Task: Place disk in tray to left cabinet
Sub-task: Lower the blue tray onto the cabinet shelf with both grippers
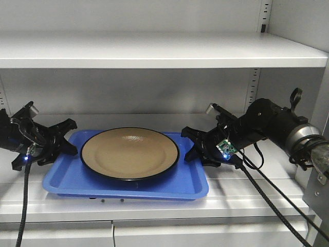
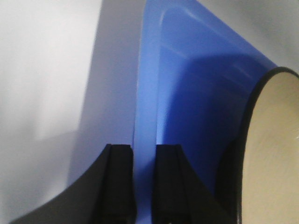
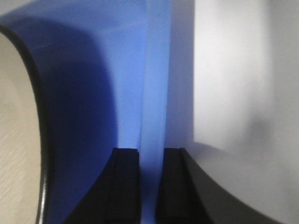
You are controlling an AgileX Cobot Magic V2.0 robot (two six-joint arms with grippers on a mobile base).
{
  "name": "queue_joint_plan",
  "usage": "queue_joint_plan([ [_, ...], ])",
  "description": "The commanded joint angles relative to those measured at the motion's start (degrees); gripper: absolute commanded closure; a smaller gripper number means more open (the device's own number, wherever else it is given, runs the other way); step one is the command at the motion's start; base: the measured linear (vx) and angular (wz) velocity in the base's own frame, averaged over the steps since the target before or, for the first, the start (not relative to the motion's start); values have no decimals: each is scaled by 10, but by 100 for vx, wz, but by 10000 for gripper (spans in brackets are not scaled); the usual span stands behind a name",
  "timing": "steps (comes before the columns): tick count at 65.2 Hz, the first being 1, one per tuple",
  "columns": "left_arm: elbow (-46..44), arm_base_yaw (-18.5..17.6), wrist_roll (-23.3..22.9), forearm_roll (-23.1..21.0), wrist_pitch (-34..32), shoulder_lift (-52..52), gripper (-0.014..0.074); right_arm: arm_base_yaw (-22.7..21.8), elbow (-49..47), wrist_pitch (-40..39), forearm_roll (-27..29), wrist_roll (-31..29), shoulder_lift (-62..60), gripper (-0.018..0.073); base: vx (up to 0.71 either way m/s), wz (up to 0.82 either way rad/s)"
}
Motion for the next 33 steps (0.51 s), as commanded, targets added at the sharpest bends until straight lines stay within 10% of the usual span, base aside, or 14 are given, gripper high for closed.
queue_joint_plan([
  [1, -21, -6, 7, -47, -70, -34, 591, 4, -22, -40, 26, -6, -36, 544, 0, 0],
  [33, -21, -6, 7, -45, -100, -17, 355, 4, -22, -105, 21, -34, -36, 270, 0, 0],
])
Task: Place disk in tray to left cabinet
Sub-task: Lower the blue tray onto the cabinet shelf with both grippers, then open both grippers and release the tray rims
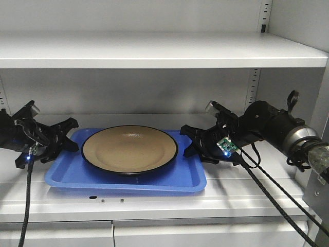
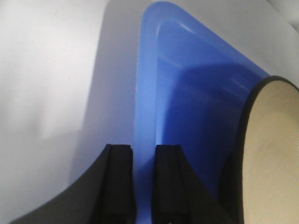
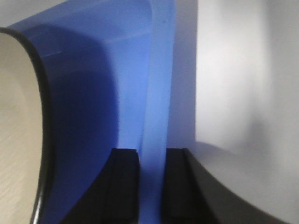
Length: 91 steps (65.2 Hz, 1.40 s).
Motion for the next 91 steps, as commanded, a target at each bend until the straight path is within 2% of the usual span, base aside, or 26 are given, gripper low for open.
queue_joint_plan([
  [1, -21, -4, -5, -32, -55, -35, 341, 2, -22, -59, 23, -13, -41, 258, 0, 0],
  [10, -21, -4, 5, -29, -69, -35, 223, 0, -22, -65, 19, -14, -41, 183, 0, 0],
  [23, -21, -3, 42, -29, -86, -36, 131, -4, -22, -76, -21, -14, -46, 169, 0, 0],
  [46, -22, 3, 49, -29, -89, -49, 132, -24, -22, -93, -24, -14, -59, 169, 0, 0],
  [82, -22, 2, 49, -30, -83, -51, 132, -24, -22, -77, -23, -14, -59, 171, 0, 0],
  [91, -2, 3, 49, -3, -89, -72, 132, -24, -22, -78, -23, -14, -59, 171, 0, 0],
])
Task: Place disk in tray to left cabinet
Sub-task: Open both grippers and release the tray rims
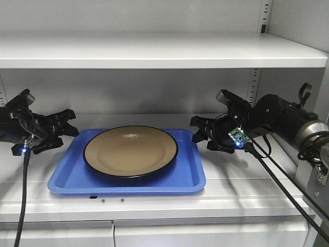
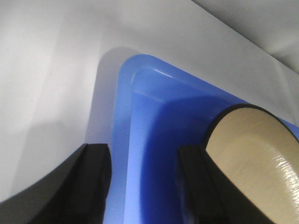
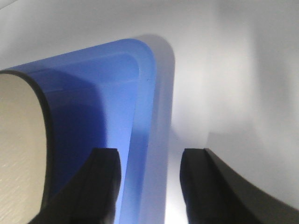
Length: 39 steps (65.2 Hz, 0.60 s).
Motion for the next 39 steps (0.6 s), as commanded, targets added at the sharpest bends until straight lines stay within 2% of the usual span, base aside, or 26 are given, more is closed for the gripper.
queue_joint_plan([
  [1, 3, 0, 4, 3, -35, -60, 132, -2, -20, -37, 12, -1, -42, 171, 0, 1],
  [12, 150, -1, 4, 29, -96, -179, 132, -2, -20, -37, 12, -1, -42, 171, 0, 0],
  [27, 403, 0, 4, 85, -196, -426, 139, -2, -20, -37, 12, -1, -42, 171, 0, 0],
  [39, 609, 0, 4, 118, -285, -624, 251, -2, -20, -37, 12, -1, -42, 171, 0, 0],
])
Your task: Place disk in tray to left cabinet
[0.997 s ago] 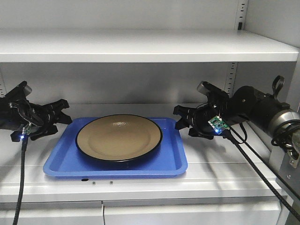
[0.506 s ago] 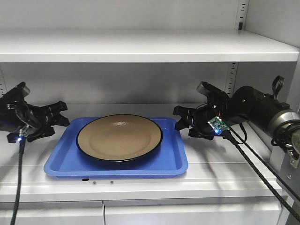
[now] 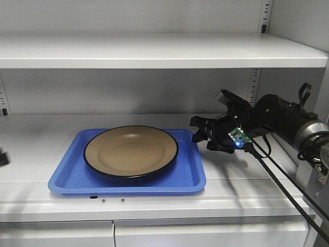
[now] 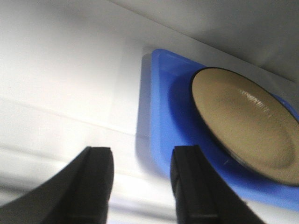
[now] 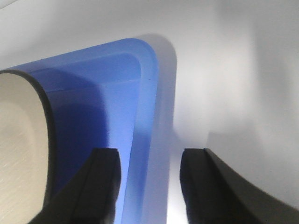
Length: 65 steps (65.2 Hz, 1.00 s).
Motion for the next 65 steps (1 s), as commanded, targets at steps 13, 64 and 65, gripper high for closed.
queue_joint_plan([
  [13, 254, 0, 1, 75, -142, -313, 519, -2, -20, -37, 12, -1, -42, 171, 0, 0],
  [64, 480, 0, 0, 277, -126, -579, 603, -2, -20, -30, 14, -1, -40, 171, 0, 0],
  [65, 480, 0, 0, 277, -125, -579, 603, -2, -20, -30, 14, -1, -40, 171, 0, 0],
])
